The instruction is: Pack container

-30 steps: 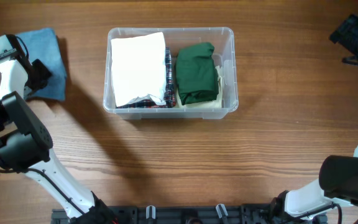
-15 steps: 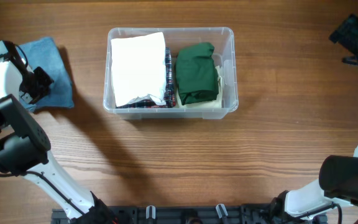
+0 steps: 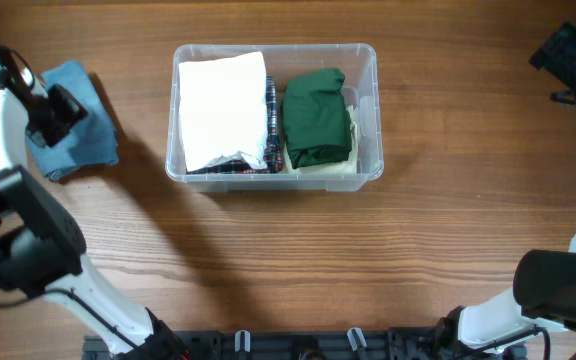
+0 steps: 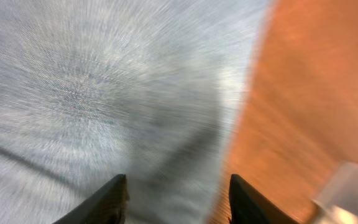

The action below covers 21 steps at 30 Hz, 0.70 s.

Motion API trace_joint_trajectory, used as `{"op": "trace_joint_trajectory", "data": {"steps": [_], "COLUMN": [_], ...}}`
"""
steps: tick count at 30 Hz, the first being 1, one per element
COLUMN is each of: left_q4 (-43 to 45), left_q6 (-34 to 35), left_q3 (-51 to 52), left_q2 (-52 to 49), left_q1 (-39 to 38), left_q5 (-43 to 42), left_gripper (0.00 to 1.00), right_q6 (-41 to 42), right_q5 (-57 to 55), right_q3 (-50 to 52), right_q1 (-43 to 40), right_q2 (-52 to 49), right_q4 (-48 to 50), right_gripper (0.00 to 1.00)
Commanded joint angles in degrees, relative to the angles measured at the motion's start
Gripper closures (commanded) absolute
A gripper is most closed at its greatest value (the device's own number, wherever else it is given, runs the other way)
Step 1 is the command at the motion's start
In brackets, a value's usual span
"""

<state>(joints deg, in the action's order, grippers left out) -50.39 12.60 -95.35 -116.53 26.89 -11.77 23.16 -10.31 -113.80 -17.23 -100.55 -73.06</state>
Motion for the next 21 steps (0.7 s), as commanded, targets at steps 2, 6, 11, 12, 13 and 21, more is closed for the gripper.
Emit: {"op": "trace_joint_trajectory", "data": {"steps": [2,6,11,12,13,21], "left_q4": [-2.60,-5.42,-5.79,-5.55,-5.18,8.37], "left_q6": [-0.13,-0.81,-5.68,-6.71,-7.78,-9.44], "left_q3": [-1.79,-1.60,1.77,2.51,3.32,14.71], "left_q2": [8.09,8.57,8.52,8.52,8.52,7.87], "left_q1": [2.05,6.73,16.06,17.86,19.67,29.05], "left_q5": [-2.45,-7.67,-21.62,-24.28,-26.91,-42.53], "left_gripper": [0.34,0.27,0.25,0.25,0.25,0.15], "right_q6": [0.90,0.90,0.90,0.90,0.87,0.90], "right_q5": [0.28,0.28,0.28,0.28,0.28,0.28], "right_q3": [-0.09,-0.09,-0.09,-0.09,-0.09,-0.09], "right_q1": [0.13,0.13,0.13,0.13,0.13,0.13], "right_q2": [-0.61,-0.61,-0.61,-0.61,-0.61,-0.61], "right_q4": [0.17,0.17,0.17,0.17,0.17,0.17], "right_gripper": [0.00,0.00,0.00,0.00,0.00,0.00]}}
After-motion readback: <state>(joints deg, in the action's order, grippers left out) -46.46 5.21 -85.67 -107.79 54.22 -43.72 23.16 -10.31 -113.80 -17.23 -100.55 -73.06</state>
